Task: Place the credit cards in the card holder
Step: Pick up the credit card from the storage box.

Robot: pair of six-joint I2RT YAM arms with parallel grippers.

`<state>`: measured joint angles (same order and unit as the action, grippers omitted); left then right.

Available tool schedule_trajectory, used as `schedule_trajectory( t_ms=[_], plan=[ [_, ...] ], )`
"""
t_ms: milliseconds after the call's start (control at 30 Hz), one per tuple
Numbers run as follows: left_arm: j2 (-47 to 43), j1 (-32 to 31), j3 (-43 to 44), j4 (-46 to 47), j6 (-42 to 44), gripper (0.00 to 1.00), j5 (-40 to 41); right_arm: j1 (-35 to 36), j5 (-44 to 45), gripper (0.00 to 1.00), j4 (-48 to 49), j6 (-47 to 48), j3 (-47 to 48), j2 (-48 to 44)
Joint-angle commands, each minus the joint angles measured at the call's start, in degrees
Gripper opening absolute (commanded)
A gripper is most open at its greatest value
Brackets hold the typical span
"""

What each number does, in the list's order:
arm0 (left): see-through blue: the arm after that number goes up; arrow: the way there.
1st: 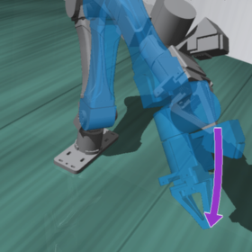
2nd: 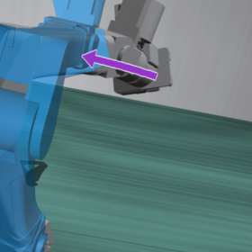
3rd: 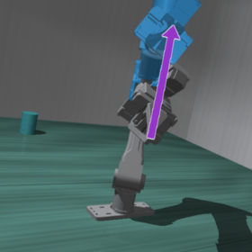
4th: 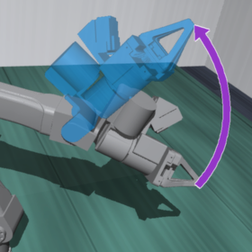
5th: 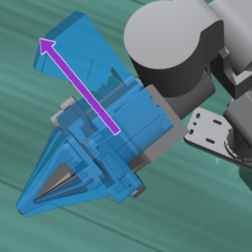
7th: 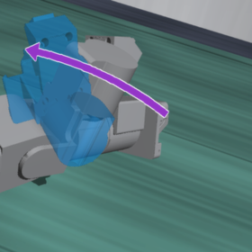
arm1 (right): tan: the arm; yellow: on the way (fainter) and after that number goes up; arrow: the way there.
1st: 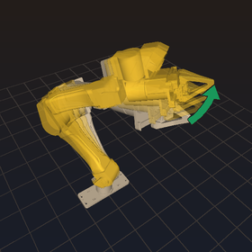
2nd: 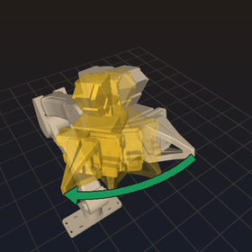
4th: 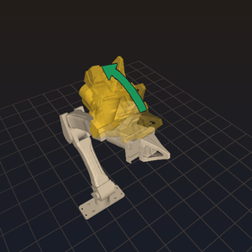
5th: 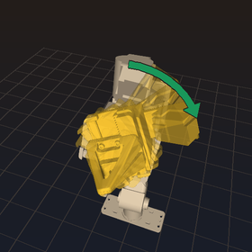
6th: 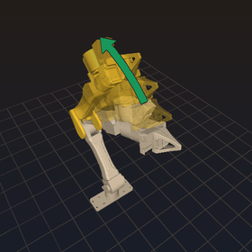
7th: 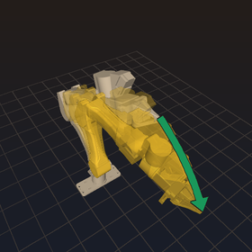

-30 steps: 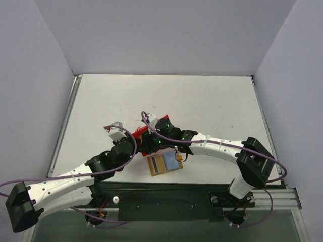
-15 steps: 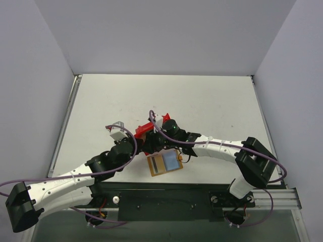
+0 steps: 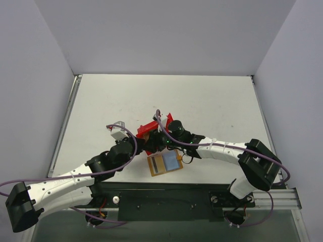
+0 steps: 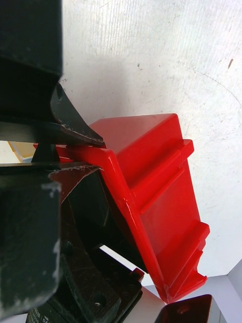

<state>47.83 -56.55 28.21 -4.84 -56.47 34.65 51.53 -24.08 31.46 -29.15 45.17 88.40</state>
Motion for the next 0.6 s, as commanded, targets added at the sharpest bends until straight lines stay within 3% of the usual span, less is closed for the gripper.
schedule_trajectory(
  t_ms=[0, 567],
  plan=[
    [-3.89, -0.57, 3.52, 12.31, -4.70, 0.00, -1.96, -4.24, 7.99, 0.41, 0.00, -0.74, -2.01, -0.95],
    [-3.80, -0.57, 3.43, 12.31, -4.79, 0.00, -2.05, -4.59, 11.68, 0.42, -0.88, -1.44, -2.98, -2.53]
  ],
)
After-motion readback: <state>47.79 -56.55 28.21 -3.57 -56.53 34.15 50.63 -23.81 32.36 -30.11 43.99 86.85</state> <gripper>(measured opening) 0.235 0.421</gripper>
